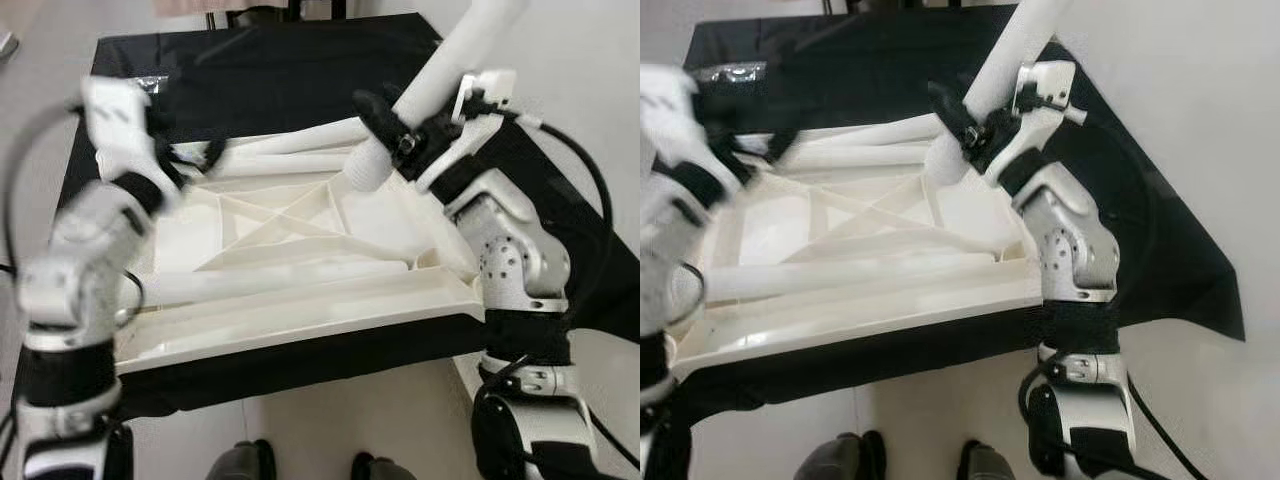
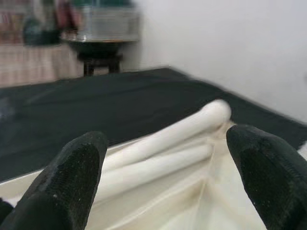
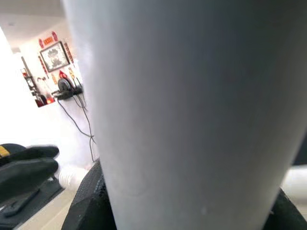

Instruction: Building children table

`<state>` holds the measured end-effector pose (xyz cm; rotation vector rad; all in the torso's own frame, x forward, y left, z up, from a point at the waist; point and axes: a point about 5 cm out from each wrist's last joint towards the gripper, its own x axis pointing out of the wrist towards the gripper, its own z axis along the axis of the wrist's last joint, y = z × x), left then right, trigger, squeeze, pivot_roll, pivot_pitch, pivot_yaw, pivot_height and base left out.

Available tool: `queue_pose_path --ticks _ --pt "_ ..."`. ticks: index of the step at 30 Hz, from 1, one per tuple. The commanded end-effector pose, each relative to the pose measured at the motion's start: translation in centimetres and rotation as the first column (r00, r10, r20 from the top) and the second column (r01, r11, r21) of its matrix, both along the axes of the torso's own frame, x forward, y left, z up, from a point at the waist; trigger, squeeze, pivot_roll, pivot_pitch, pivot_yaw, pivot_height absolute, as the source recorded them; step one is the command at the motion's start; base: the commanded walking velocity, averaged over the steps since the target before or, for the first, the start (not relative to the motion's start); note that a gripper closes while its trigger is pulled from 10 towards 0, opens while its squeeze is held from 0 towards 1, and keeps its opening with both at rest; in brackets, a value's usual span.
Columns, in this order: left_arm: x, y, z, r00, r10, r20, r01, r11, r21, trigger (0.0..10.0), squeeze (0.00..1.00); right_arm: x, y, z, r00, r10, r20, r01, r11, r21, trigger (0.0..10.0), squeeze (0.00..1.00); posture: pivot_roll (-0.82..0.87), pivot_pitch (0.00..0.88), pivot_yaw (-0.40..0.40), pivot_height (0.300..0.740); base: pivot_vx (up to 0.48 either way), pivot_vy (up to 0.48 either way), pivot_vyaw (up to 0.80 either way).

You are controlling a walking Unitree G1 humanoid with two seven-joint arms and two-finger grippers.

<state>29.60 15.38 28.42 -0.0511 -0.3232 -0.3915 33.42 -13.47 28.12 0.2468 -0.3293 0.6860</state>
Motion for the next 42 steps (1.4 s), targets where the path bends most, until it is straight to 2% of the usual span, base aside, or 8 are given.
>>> queue_pose_path --ticks 1,9,14,20,27,32,35,42 --pt "-1.1 -2.4 -1.1 0.996 -0.091 0.018 0.091 0.996 -0.013 10.0 0.00 -0.9 0.3 0.0 0.999 0.041 0.011 -0.041 0.999 -0.003 10.0 0.00 0.03 0.216 -0.025 0.740 0.000 -0.270 0.00" --pt "-2.8 -5.9 -1.4 0.965 -0.263 0.026 0.264 0.962 -0.067 10.0 0.00 -2.0 0.7 -0.9 0.992 0.125 0.013 -0.124 0.990 -0.071 10.0 0.00 0.02 0.223 -0.017 0.740 0.000 -0.429 0.00" --pt "-3.2 -6.1 -2.0 0.964 -0.264 0.006 0.264 0.962 -0.074 10.0 0.00 -2.6 0.8 -1.3 0.989 0.148 0.015 -0.145 0.982 -0.118 10.0 0.00 0.02 0.220 -0.016 0.740 0.000 -0.477 0.00" --pt "-3.1 -5.7 -5.4 0.968 -0.204 -0.144 0.197 0.978 -0.063 10.0 0.00 -2.5 0.4 -1.5 0.990 0.137 0.015 -0.133 0.979 -0.152 10.0 0.00 0.02 0.214 -0.014 0.740 0.000 -0.190 0.00" --pt "-4.5 -5.1 -8.5 0.960 -0.142 -0.240 0.148 0.989 0.004 10.0 0.00 -3.3 0.8 -2.3 0.971 0.236 0.038 -0.218 0.938 -0.269 10.0 0.00 0.03 0.212 -0.021 0.740 0.000 0.000 0.23" --pt "-5.5 -5.6 -9.0 0.958 -0.171 -0.232 0.191 0.979 0.066 10.0 0.00 -3.8 1.0 -2.5 0.954 0.297 0.030 -0.279 0.923 -0.266 10.0 0.00 0.04 0.216 -0.026 0.740 0.000 0.000 0.80" --pt "-6.6 -6.6 -9.0 0.938 -0.261 -0.226 0.284 0.956 0.077 10.0 0.00 -3.5 0.4 -2.5 0.955 0.297 0.023 -0.280 0.920 -0.274 10.0 0.00 0.04 0.223 -0.031 0.740 0.000 0.000 0.79" --pt "-7.4 -7.4 -9.6 0.925 -0.290 -0.245 0.339 0.923 0.185 10.0 0.00 -2.4 -1.7 -2.7 0.972 0.233 -0.007 -0.228 0.944 -0.237 10.0 0.00 0.04 0.232 -0.033 0.740 0.000 0.000 0.67"
